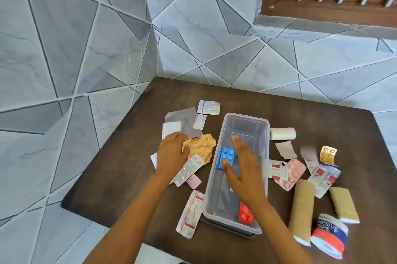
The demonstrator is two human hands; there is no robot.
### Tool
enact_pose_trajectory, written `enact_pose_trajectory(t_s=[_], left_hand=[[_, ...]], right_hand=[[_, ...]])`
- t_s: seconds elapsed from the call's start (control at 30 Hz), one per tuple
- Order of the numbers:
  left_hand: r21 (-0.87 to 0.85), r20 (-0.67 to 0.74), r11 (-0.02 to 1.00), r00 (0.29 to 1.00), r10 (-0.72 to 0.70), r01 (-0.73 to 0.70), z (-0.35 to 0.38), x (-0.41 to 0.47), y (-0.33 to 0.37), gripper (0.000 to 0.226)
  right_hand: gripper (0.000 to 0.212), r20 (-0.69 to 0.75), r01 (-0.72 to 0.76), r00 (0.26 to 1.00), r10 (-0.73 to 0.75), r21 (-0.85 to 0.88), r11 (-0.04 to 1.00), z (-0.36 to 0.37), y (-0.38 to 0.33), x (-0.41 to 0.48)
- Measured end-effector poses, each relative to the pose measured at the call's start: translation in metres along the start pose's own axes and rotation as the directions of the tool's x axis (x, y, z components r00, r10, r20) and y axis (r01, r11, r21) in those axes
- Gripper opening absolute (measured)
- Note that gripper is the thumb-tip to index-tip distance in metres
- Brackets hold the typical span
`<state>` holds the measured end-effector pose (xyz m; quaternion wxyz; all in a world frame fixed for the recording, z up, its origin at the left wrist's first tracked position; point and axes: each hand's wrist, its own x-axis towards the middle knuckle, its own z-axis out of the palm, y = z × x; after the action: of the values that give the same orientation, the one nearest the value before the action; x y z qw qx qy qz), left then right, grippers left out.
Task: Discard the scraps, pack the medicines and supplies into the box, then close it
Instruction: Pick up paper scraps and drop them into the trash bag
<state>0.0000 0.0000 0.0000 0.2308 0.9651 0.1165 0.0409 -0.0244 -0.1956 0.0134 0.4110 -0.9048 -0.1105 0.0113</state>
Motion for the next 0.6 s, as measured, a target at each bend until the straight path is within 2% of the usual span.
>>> enact_pose_trajectory(t_s=[0.17,0.27,0.4,0.47,0.6], left_hand=[[0.066,0.117,0.995,0.99,-0.085,0.078,0.027,0.061,-0.012,0.044],[0.117,0.136,0.991,0.988,-0.073,0.057,0.04,0.093,-0.019,0.054],[0.152,0.229,0.988,0.971,-0.069,0.034,0.052,0.117,-0.027,0.067],[0.151,0.222,0.988,0.973,-0.061,0.027,0.059,0.118,-0.033,0.063],[0.068,0.089,0.995,0.993,-0.079,0.073,0.067,0.116,-0.041,0.046]], right_hand=[[0.072,0.016,0.002,1.0,-0.001,-0.03,1.0,0.006,0.013,0.019],[0.069,-0.004,0.0,1.0,0.0,-0.041,0.999,0.013,0.019,0.028],[0.066,-0.021,-0.061,0.998,0.061,-0.025,0.998,0.024,0.019,0.035],[0.066,-0.016,-0.089,0.996,0.088,-0.027,0.996,0.028,0.017,0.038],[0.066,-0.033,-0.107,0.994,0.106,-0.026,0.994,0.035,0.014,0.041]])
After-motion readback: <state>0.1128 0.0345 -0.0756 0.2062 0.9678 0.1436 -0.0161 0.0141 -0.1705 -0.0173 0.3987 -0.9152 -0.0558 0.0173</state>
